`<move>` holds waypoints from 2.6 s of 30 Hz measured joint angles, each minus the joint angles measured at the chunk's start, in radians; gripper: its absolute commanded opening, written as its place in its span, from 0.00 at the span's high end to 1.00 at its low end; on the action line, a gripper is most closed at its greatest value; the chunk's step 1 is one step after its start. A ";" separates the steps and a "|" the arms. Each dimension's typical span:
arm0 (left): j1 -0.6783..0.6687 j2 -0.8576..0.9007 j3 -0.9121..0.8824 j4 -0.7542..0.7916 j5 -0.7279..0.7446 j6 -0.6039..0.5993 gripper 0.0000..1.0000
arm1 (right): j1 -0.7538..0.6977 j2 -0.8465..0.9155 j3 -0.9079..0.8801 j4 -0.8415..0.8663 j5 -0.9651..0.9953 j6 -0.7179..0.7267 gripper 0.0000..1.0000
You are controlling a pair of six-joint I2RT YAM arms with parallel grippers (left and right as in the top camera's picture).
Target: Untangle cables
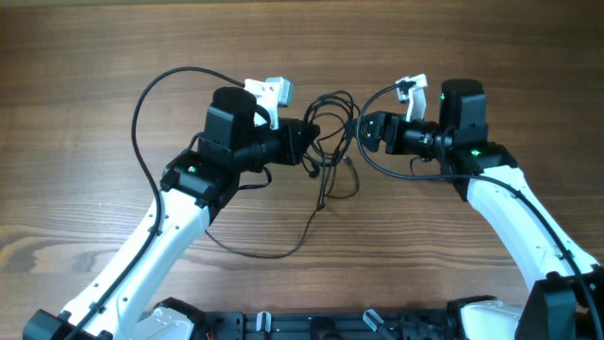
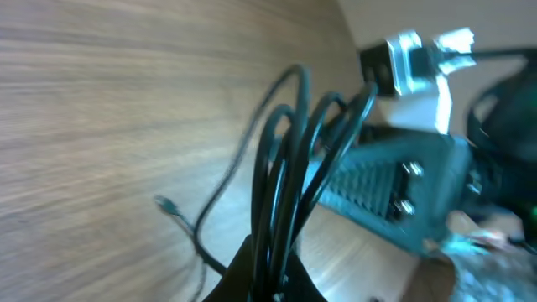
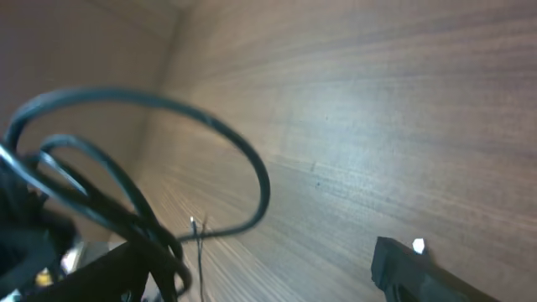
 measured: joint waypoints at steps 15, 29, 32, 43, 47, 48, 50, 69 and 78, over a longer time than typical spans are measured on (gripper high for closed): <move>0.005 0.045 -0.005 0.067 0.364 0.119 0.95 | -0.019 -0.033 0.000 -0.088 0.299 0.167 0.00; 0.022 0.007 -0.005 0.049 0.317 0.132 0.82 | -0.392 0.006 0.001 -0.135 0.397 0.195 0.00; 0.014 0.007 -0.004 0.034 0.174 0.093 0.77 | -0.369 0.006 0.001 -0.132 0.332 0.142 0.00; 0.009 0.007 -0.005 -0.043 -0.058 0.019 0.35 | -0.301 0.006 0.001 -0.037 0.418 0.046 0.00; 0.009 0.007 -0.005 -0.071 -0.076 0.016 0.02 | -0.301 0.008 0.001 -0.033 0.584 0.041 0.00; 0.009 0.007 -0.005 -0.076 -0.080 0.018 0.00 | -0.301 0.012 0.001 -0.033 0.627 0.040 0.00; 0.009 0.008 -0.005 -0.092 -0.087 0.014 0.00 | -0.301 0.033 0.001 -0.031 0.732 0.037 0.00; 0.009 0.023 -0.005 -0.132 -0.098 0.014 0.00 | -0.333 0.372 0.008 0.097 0.615 -0.125 0.95; 0.009 0.023 -0.005 -0.132 -0.098 0.014 0.00 | -0.019 0.370 0.008 0.087 0.240 -0.139 0.95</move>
